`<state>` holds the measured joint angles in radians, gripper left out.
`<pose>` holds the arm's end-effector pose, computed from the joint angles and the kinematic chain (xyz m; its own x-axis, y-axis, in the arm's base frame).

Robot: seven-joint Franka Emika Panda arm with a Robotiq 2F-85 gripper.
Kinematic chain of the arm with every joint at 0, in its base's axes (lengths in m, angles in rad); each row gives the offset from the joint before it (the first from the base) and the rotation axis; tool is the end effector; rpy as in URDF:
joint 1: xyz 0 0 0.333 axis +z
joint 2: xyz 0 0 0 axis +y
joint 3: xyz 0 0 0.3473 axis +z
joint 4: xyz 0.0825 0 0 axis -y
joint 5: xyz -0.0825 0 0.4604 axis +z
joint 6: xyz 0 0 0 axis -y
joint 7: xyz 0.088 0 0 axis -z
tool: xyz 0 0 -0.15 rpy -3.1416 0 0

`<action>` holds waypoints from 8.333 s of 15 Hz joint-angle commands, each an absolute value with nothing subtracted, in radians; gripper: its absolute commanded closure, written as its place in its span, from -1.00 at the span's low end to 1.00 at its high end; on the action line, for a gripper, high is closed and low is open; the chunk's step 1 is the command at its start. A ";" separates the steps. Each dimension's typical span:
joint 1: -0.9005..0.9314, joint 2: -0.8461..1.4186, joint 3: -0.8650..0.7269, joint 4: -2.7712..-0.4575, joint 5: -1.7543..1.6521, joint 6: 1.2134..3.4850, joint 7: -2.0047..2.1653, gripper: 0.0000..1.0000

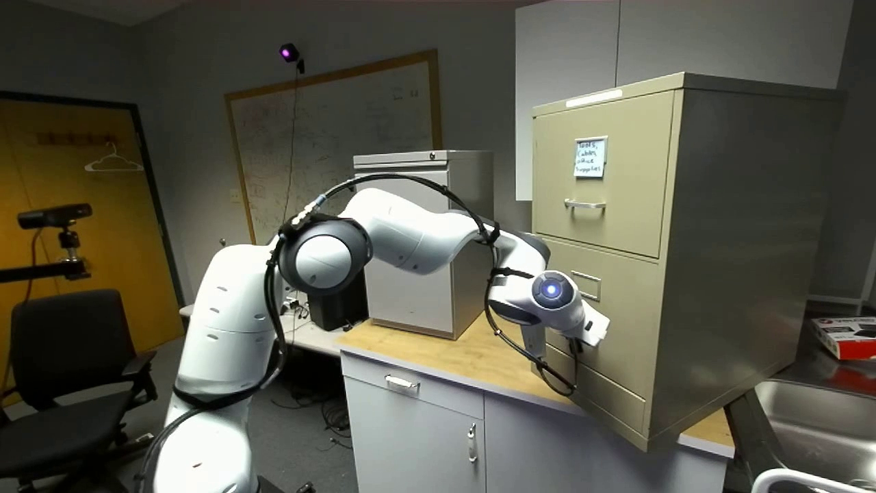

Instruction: Open the bottom drawer of the cabinet at the right

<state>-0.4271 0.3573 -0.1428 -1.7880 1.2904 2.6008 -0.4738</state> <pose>0.6583 -0.4103 0.3561 0.3091 -0.8924 0.3286 -0.5251 -0.4483 -0.7234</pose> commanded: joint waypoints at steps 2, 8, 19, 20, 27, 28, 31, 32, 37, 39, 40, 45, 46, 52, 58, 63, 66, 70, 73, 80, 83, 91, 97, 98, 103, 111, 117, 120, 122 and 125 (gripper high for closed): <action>-0.389 0.198 -0.130 -1.988 1.230 2.559 -0.530 0.81; -0.373 0.183 -0.129 -2.003 1.200 2.570 -0.503 -0.19; -0.343 0.202 -0.159 -1.983 1.227 2.575 -0.509 -0.20; -0.344 0.202 -0.159 -1.983 1.227 2.575 -0.509 -0.20; -0.342 0.205 -0.180 -1.971 1.215 2.559 -0.498 -0.98; -0.346 0.202 -0.186 -1.967 1.216 2.551 -0.501 -1.00; -0.361 0.202 -0.215 -1.953 1.216 2.548 -0.498 -1.00; -0.368 0.207 -0.226 -1.944 1.222 2.551 -0.503 -1.00; -0.388 0.254 -0.262 -1.867 1.231 2.549 -0.487 -1.00; -0.393 0.287 -0.263 -1.817 1.230 2.552 -0.475 -1.00; -0.395 0.305 -0.262 -1.791 1.227 2.556 -0.469 -1.00; -0.416 0.431 -0.251 -1.636 1.220 2.539 -0.438 -1.00; -0.420 0.450 -0.248 -1.617 1.220 2.526 -0.433 -1.00; -0.445 0.559 -0.231 -1.572 1.222 2.464 -0.403 -1.00; -0.454 0.577 -0.218 -1.576 1.254 2.437 -0.401 -0.50; -0.418 0.530 -0.258 -1.610 1.049 2.300 -0.251 0.02; -0.419 0.474 -0.254 -1.684 0.955 2.286 -0.250 0.48; -0.435 0.398 -0.244 -1.806 0.976 2.312 -0.276 0.90; -0.440 0.368 -0.238 -1.839 1.002 2.331 -0.278 0.91; -0.461 0.288 -0.191 -1.901 1.243 2.351 -0.587 0.92; -0.425 0.251 -0.191 -1.951 1.304 2.380 -0.638 0.91; -0.346 0.229 -0.181 -1.979 1.274 2.500 -0.534 0.91; -0.326 0.218 -0.138 -2.011 1.327 2.555 -0.584 0.91; -0.322 0.217 -0.132 -2.017 1.344 2.578 -0.596 0.91; -0.333 0.226 -0.120 -2.037 1.462 2.602 -0.685 0.91; -0.374 0.114 -0.214 -2.201 1.544 2.435 -0.895 0.91; -0.396 -0.007 -0.320 -2.390 1.461 2.175 -0.969 0.91; -0.411 -0.056 -0.369 -2.480 1.394 2.058 -1.006 0.91; -0.426 -0.095 -0.397 -2.543 1.352 2.000 -1.010 0.91; -0.450 -0.144 -0.428 -2.622 1.303 1.935 -1.015 0.91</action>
